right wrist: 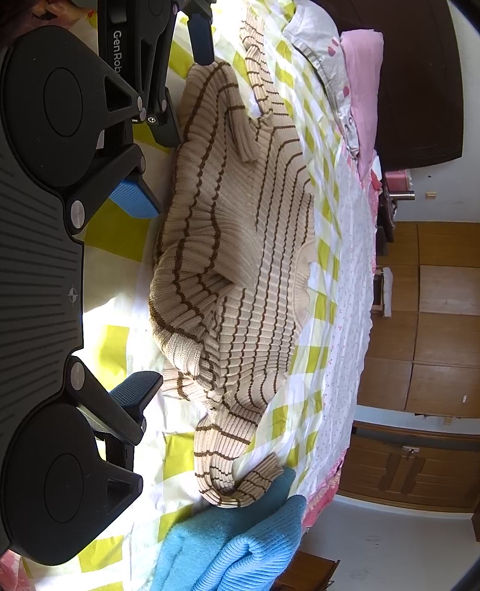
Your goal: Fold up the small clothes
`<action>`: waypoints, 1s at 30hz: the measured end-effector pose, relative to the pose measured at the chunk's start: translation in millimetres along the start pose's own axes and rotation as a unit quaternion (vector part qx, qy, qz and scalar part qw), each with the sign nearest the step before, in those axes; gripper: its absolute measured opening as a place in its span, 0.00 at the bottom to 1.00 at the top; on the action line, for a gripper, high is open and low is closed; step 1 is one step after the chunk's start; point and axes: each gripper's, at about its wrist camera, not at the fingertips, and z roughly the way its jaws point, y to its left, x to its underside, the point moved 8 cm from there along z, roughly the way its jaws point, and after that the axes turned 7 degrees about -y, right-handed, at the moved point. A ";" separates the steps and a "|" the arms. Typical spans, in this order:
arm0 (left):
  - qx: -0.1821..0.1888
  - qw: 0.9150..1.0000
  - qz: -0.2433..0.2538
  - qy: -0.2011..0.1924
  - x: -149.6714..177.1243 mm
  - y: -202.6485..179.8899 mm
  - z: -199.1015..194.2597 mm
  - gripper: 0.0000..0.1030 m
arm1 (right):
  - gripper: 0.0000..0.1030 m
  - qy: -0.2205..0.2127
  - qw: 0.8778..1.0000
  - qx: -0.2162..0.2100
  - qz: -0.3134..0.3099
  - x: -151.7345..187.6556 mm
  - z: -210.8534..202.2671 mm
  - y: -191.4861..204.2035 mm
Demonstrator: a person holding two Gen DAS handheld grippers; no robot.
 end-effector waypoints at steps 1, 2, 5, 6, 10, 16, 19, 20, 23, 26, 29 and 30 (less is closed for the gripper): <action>0.000 1.000 0.000 0.000 0.0 0.0 0.0 1.00 | 0.88 0.000 1.000 0.000 0.000 0.1 0.1 0.0; 0.000 1.000 0.000 0.000 0.0 -0.1 0.0 1.00 | 0.88 0.000 1.000 0.000 0.000 0.1 0.0 0.2; 0.002 1.000 -0.002 0.001 0.7 -0.9 0.5 1.00 | 0.88 0.000 1.000 0.000 0.000 0.1 -0.2 -0.2; 0.002 1.000 -0.003 0.001 0.7 -1.0 0.6 1.00 | 0.88 0.000 1.000 0.000 0.000 0.0 -0.3 -0.5; 0.002 1.000 -0.002 0.001 1.0 -0.8 0.6 1.00 | 0.88 0.001 1.000 0.000 -0.001 0.4 0.2 0.0; 0.002 1.000 -0.004 0.003 1.4 -0.1 1.3 1.00 | 0.88 0.006 1.000 0.002 0.000 1.1 0.4 1.4; 0.001 1.000 -0.004 0.004 2.4 -0.1 2.0 1.00 | 0.88 0.010 1.000 0.006 -0.005 1.0 1.0 2.1; 0.000 1.000 -0.004 0.005 2.6 0.1 2.3 1.00 | 0.88 0.012 1.000 0.007 -0.006 0.8 1.2 2.4; -0.002 1.000 -0.007 0.005 2.5 1.4 2.9 1.00 | 0.89 0.015 1.000 0.010 -0.009 -0.8 2.0 3.3; -0.003 1.000 -0.010 0.005 2.6 2.7 3.4 1.00 | 0.89 0.019 1.000 0.010 -0.011 -1.8 2.8 4.6; -0.003 1.000 -0.011 0.007 3.1 2.8 3.9 1.00 | 0.89 0.020 1.000 0.010 -0.012 -2.0 3.0 4.8; -0.003 1.000 -0.010 0.007 3.1 2.0 4.0 1.00 | 0.89 0.020 1.000 0.009 -0.011 -2.1 3.0 4.9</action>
